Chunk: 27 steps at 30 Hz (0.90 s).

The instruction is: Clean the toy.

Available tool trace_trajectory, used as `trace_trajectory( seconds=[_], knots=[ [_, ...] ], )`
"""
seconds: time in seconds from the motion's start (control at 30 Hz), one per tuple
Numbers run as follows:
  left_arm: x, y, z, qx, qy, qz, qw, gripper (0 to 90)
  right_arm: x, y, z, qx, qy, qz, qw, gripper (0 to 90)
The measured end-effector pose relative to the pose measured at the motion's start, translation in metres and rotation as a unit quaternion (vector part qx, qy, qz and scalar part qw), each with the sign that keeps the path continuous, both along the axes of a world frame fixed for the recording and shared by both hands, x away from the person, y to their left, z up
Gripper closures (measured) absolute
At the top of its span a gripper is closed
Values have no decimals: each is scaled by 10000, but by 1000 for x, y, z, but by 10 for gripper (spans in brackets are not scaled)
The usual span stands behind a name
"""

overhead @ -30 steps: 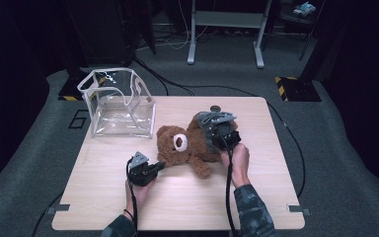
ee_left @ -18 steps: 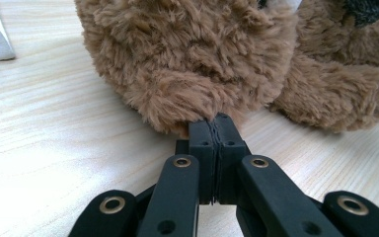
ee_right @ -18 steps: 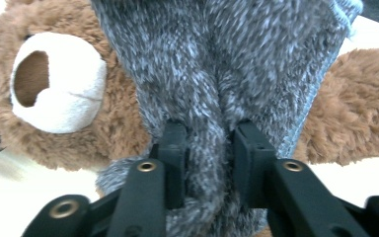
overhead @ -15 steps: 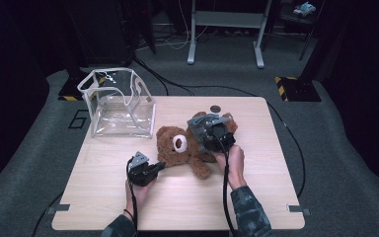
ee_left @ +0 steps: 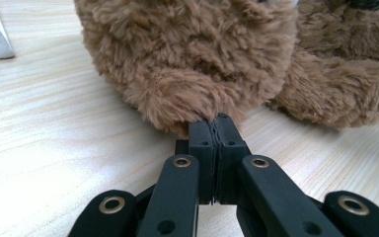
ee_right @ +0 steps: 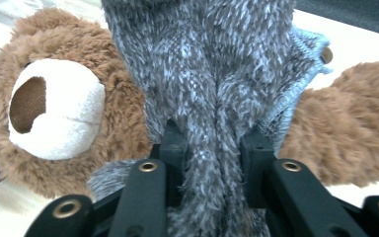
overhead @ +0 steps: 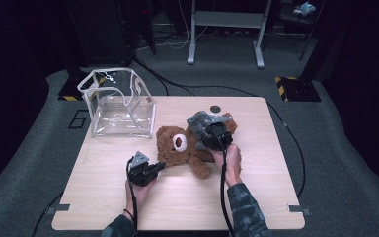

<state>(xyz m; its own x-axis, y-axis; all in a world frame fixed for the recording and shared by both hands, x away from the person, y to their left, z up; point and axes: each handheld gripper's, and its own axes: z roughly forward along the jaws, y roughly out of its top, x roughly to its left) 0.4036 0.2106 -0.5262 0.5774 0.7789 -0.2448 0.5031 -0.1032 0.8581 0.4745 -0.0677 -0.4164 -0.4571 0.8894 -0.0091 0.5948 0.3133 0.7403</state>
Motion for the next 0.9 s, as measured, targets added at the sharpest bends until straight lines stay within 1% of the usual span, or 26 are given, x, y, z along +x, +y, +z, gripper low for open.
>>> trace_trajectory(
  seconds=[0.03, 0.1, 0.13, 0.17, 0.2, 0.23, 0.33, 0.43, 0.47, 0.5, 0.57, 0.6, 0.67, 0.7, 0.77, 0.8, 0.83, 0.87, 0.9],
  knots=[
    [0, 0, 0, 3, 2, 3, 10000, 885, -2, -3, 2, 34, 34, -49, 10000, 716],
    [0, 0, 0, -3, 12, 30, 10000, 885, -4, -9, 6, 4, -53, -124, 9999, 724],
    [0, 0, 0, -3, 10, 30, 10000, 885, -5, -14, 9, 34, -83, -203, 9998, 725],
    [0, 0, 0, 0, 12, 27, 10000, 885, -5, -18, 11, 42, -122, -221, 9997, 726],
    [0, 0, 0, 2, 14, 27, 10000, 885, -5, -22, 12, 62, -114, -278, 9995, 725],
    [0, -1, 0, 14, 22, 16, 10000, 885, -5, -25, 11, 94, -105, -301, 9994, 724],
    [0, -1, 0, 37, 21, 7, 10000, 885, -2, -33, 3, 137, 29, -344, 9993, 721],
    [0, -1, 0, 70, 32, 2, 10000, 884, -2, -33, -2, 199, 84, -376, 9991, 717],
    [0, -1, 0, 111, 18, -2, 9999, 884, -3, -33, -2, 199, 77, -370, 9991, 716],
    [0, -2, 0, 97, 30, 0, 9999, 884, -3, -33, -2, 213, 87, -381, 9990, 717],
    [1, -2, 0, 113, 37, 11, 9999, 884, -4, -35, 0, 150, 66, -374, 9992, 717],
    [1, -1, 0, 133, 37, 24, 9999, 884, -5, -35, 1, 120, 51, -418, 9990, 718],
    [1, -2, 0, 109, 47, 32, 9999, 884, -6, -38, 3, 8, 44, -501, 9987, 718],
    [1, -1, 0, 107, 48, 35, 9999, 884, -6, -41, 3, -35, 15, -502, 9987, 718],
    [1, -2, 0, 114, 59, 31, 9999, 884, -7, -47, 4, 41, 11, -585, 9983, 718],
    [1, -2, 0, 120, 59, 31, 9999, 884, -8, -50, 5, 111, -23, -548, 9984, 719],
    [1, -2, 0, 119, 59, 32, 9999, 884, -10, -51, 6, 253, -39, -501, 9984, 719],
    [1, -2, 0, 122, 57, 31, 9999, 884, -11, -50, 6, 318, -64, -381, 9987, 718],
    [1, -2, 0, 122, 56, 33, 9999, 884, -12, -47, 6, 330, -65, -317, 9989, 718]
  ],
)
